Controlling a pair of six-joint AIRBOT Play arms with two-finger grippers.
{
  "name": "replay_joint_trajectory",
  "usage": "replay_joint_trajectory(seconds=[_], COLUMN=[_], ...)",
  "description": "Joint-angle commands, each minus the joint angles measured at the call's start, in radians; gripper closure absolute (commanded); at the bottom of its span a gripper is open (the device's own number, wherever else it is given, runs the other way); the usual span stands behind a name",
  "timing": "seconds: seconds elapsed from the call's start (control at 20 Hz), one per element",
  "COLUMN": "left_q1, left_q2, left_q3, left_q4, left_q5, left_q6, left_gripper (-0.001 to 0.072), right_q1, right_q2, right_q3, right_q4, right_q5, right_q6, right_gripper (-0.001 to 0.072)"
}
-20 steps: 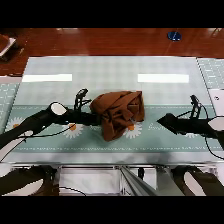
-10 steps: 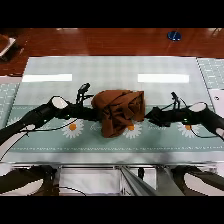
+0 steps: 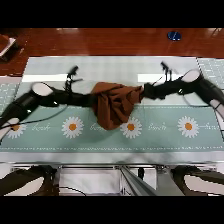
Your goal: Fold the shirts.
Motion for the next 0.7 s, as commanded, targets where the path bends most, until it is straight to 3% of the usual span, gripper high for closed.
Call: replay_joint_trajectory(seconds=[0.0,0.1,0.3,0.45,0.65], left_q1=[0.182,0.269,0.390,0.509,0.628], left_q2=[0.114,0.153,0.201,0.291,0.475], left_q3=[0.183,0.348,0.712,0.879,0.935], left_q4=[-0.002,-0.002,-0.001,0.022,0.201], left_q5=[-0.064,-0.092,-0.277,-0.304,-0.284], left_q6=[-0.048,-0.098,-0.099,-0.101,-0.158], left_gripper=[0.0692,0.0692,0.0692,0.0692,0.0693], right_q1=[-0.047,-0.061,-0.061,-0.061,-0.061], right_q2=[0.120,0.187,0.356,0.552,0.746], right_q3=[0.320,0.526,0.828,0.862,0.862], right_q4=[-0.166,-0.201,-0.314,-0.508,-0.686], right_q5=[0.056,0.070,0.123,0.134,0.212], right_q6=[0.090,0.097,0.096,0.111,0.150], right_gripper=[0.0681,0.0681,0.0681,0.0681,0.0681])
